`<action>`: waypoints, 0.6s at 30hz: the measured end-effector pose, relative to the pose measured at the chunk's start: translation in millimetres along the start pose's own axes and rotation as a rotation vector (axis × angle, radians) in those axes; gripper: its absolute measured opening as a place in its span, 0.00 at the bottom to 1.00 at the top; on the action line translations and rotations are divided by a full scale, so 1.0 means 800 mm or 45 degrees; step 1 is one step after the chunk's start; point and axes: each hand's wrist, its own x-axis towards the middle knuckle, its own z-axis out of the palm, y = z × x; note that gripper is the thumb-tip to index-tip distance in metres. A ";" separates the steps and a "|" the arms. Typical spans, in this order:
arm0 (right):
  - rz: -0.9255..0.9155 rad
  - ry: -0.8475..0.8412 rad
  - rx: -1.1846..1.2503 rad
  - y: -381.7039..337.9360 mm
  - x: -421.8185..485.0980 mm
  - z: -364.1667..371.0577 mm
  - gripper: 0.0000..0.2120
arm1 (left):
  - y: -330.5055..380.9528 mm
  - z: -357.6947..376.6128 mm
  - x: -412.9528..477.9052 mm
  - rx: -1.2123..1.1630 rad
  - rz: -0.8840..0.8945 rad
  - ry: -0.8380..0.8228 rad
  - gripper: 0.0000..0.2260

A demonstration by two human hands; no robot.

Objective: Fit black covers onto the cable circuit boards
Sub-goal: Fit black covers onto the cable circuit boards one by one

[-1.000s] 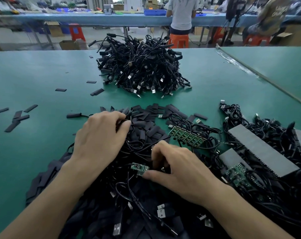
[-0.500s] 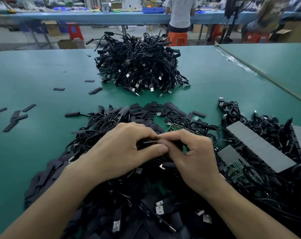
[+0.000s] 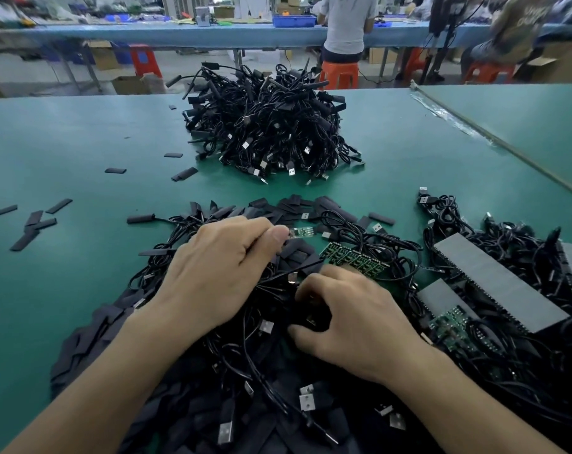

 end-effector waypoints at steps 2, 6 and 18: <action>0.018 -0.011 -0.038 0.000 -0.003 -0.002 0.22 | -0.001 0.001 0.000 -0.047 -0.020 0.023 0.21; 0.080 0.067 -0.099 -0.002 -0.006 -0.007 0.22 | -0.002 0.001 0.001 -0.139 -0.068 0.060 0.15; -0.071 -0.021 0.032 -0.001 -0.007 -0.009 0.13 | -0.005 0.005 0.001 -0.239 -0.138 0.065 0.10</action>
